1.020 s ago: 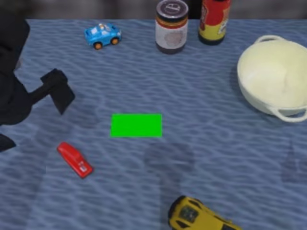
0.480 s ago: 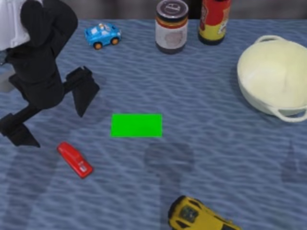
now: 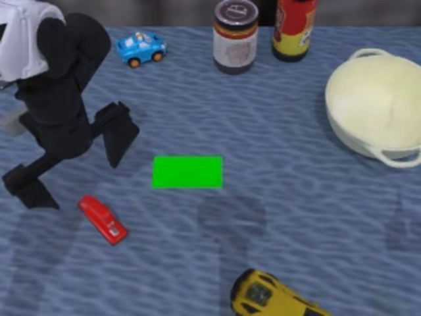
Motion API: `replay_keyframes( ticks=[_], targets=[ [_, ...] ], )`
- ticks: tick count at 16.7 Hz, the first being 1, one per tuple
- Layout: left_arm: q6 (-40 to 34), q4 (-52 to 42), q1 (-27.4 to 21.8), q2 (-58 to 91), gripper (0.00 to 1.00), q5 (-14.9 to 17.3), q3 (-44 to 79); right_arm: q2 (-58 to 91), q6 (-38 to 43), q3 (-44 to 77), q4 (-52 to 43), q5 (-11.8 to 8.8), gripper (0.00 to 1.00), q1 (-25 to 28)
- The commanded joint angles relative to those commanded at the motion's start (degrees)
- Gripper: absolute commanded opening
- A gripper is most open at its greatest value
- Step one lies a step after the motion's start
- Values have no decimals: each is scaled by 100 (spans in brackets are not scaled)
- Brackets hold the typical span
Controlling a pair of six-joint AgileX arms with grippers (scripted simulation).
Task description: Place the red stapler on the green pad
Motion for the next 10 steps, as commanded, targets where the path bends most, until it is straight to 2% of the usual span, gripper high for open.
replay_keyframes(
  ticks=[5, 10],
  targets=[
    [10, 1406, 1, 497, 100, 2, -830, 0, 0, 0, 0, 0, 100, 0],
    [7, 1746, -1, 651, 100, 3, -1076, 0, 0, 0, 0, 0, 100, 0]
  ],
)
